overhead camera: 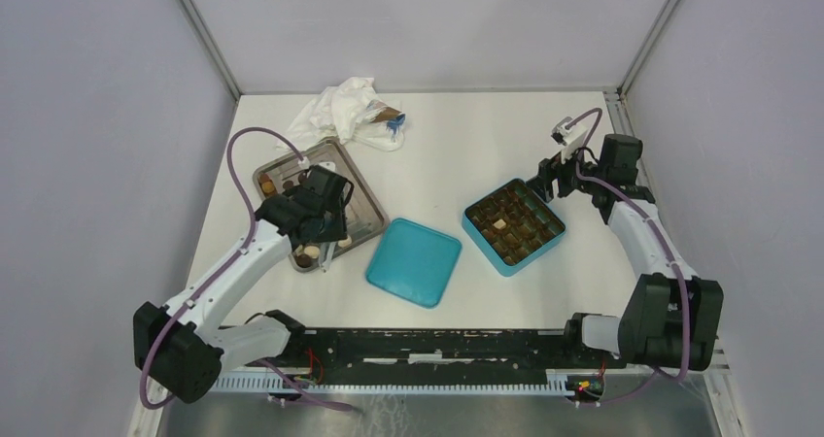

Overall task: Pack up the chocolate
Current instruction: Pick up the fake chocolate from the plate.

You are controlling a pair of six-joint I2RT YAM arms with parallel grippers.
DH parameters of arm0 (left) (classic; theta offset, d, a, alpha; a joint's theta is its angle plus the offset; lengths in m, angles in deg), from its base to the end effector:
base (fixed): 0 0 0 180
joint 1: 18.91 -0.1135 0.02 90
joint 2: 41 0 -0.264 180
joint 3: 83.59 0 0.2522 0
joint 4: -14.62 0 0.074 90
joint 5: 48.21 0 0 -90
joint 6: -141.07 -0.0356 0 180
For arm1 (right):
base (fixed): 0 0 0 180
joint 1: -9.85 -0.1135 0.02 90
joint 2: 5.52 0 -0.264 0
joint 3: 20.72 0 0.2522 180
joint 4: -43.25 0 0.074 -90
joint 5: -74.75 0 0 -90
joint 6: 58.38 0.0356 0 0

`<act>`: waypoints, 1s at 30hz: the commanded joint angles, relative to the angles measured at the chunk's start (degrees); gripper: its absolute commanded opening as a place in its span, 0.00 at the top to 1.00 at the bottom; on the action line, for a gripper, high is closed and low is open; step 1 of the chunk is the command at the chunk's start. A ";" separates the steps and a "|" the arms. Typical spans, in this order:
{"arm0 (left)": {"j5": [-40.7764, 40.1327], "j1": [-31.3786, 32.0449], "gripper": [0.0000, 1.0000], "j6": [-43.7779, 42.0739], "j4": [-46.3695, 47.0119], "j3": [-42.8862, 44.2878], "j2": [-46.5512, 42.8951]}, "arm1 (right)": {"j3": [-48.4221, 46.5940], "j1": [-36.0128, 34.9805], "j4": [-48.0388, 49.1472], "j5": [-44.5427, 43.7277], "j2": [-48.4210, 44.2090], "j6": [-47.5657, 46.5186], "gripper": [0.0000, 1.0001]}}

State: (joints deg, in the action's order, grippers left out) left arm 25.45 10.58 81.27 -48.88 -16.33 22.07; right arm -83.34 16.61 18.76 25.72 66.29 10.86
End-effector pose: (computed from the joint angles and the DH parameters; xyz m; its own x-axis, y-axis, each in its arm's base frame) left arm 0.1853 -0.0933 0.2743 -0.8217 -0.0899 -0.5628 -0.0763 0.9959 -0.0476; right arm 0.2714 -0.0087 0.2681 -0.3544 -0.2275 -0.9070 -0.6187 0.7843 0.0450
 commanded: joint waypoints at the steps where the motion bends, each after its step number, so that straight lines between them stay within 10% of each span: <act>1: 0.69 -2.10 0.55 -1.56 -3.13 3.78 1.82 | 0.60 0.00 -2.01 3.47 3.20 -2.13 0.27; 30: 5.43 -5.92 0.52 -6.46 -6.41 5.15 9.49 | 1.31 0.00 -2.24 4.38 3.49 -3.33 0.26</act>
State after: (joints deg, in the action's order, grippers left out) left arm 29.98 4.90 77.40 -55.92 -13.10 31.38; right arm -82.34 16.61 15.40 28.76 70.08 8.18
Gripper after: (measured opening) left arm 0.487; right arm 0.735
